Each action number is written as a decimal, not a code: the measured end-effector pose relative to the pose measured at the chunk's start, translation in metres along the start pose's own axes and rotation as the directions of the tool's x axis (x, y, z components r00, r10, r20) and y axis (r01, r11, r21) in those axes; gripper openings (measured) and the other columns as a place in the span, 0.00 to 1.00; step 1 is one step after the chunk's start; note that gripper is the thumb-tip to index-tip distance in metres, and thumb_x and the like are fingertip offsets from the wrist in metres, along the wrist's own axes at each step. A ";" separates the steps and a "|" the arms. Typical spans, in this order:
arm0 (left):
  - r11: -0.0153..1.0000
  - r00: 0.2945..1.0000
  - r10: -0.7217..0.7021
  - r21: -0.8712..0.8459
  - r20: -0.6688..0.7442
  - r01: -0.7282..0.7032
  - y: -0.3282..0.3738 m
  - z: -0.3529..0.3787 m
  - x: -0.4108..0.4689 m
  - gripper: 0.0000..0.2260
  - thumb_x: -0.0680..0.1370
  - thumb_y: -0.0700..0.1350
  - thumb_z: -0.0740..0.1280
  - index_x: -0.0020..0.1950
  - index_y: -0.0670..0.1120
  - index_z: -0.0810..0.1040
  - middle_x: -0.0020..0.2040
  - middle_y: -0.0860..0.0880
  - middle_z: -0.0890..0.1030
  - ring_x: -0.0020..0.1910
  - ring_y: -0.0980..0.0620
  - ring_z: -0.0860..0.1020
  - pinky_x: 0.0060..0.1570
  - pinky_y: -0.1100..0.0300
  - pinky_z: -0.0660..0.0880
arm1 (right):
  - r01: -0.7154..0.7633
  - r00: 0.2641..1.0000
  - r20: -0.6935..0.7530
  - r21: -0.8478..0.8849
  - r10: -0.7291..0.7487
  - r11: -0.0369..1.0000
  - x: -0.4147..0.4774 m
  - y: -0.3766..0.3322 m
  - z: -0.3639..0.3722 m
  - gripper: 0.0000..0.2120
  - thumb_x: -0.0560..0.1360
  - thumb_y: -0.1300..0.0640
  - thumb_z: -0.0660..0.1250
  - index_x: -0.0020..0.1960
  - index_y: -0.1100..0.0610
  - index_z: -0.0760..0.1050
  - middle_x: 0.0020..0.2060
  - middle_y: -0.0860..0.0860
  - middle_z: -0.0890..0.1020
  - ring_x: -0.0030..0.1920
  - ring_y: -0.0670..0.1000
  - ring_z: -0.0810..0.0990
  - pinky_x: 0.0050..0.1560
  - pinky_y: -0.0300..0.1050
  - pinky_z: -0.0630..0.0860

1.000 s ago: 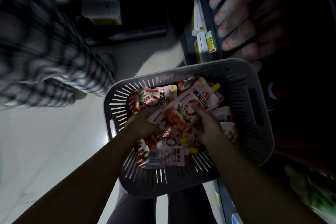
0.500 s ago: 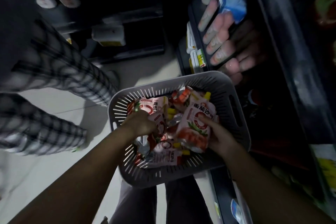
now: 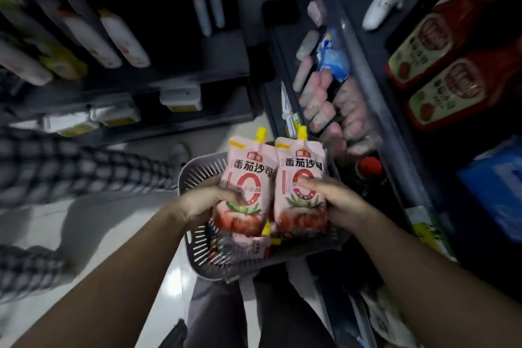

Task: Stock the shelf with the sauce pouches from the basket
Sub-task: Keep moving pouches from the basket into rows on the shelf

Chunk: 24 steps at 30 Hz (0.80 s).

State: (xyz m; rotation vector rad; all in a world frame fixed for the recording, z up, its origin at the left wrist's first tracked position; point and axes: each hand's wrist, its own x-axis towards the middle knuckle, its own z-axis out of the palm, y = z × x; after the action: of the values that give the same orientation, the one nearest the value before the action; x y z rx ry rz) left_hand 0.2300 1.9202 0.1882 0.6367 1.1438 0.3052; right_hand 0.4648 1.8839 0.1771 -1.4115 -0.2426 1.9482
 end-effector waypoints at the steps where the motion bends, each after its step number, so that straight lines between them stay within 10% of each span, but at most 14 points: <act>1: 1.000 1.000 0.022 0.006 0.018 -0.022 0.003 0.005 -0.003 0.20 0.56 0.27 0.67 0.46 0.39 0.78 0.35 0.46 0.85 0.33 0.51 0.83 0.34 0.62 0.80 | 0.040 0.999 0.009 -0.029 -0.040 0.999 -0.004 -0.006 0.002 0.14 0.64 0.62 0.70 0.50 0.61 0.79 0.38 0.55 0.86 0.36 0.52 0.85 0.38 0.46 0.83; 6: 0.982 0.985 0.140 0.115 0.101 -0.152 0.035 0.032 -0.030 0.20 0.63 0.38 0.77 0.54 0.42 0.81 0.51 0.43 0.85 0.48 0.45 0.84 0.50 0.53 0.80 | 0.172 0.984 -0.005 -0.158 -0.175 0.972 -0.047 -0.042 0.021 0.08 0.71 0.68 0.68 0.46 0.58 0.80 0.35 0.52 0.86 0.35 0.49 0.85 0.37 0.46 0.83; 12: 0.918 0.926 0.375 0.117 0.050 -0.379 0.092 0.045 -0.082 0.08 0.70 0.33 0.70 0.47 0.42 0.81 0.39 0.47 0.86 0.37 0.49 0.84 0.38 0.57 0.82 | 0.422 0.903 0.005 -0.180 -0.429 0.888 -0.115 -0.067 0.053 0.12 0.67 0.67 0.69 0.49 0.59 0.79 0.39 0.53 0.86 0.39 0.51 0.85 0.38 0.44 0.82; 24: 0.622 0.609 0.632 0.154 0.480 -0.767 0.153 0.115 -0.238 0.09 0.69 0.29 0.69 0.43 0.42 0.79 0.32 0.52 0.85 0.31 0.58 0.82 0.31 0.65 0.78 | 0.790 0.519 -0.202 -0.256 -0.831 0.556 -0.326 -0.044 0.096 0.11 0.69 0.68 0.67 0.50 0.59 0.79 0.40 0.52 0.86 0.40 0.51 0.85 0.40 0.44 0.82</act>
State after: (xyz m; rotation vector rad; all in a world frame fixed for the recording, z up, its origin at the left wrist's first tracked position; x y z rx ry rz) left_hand 0.2537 1.8776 0.4895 1.4229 0.4982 0.6406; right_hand 0.4482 1.7323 0.4844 -1.2977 -0.7588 0.9153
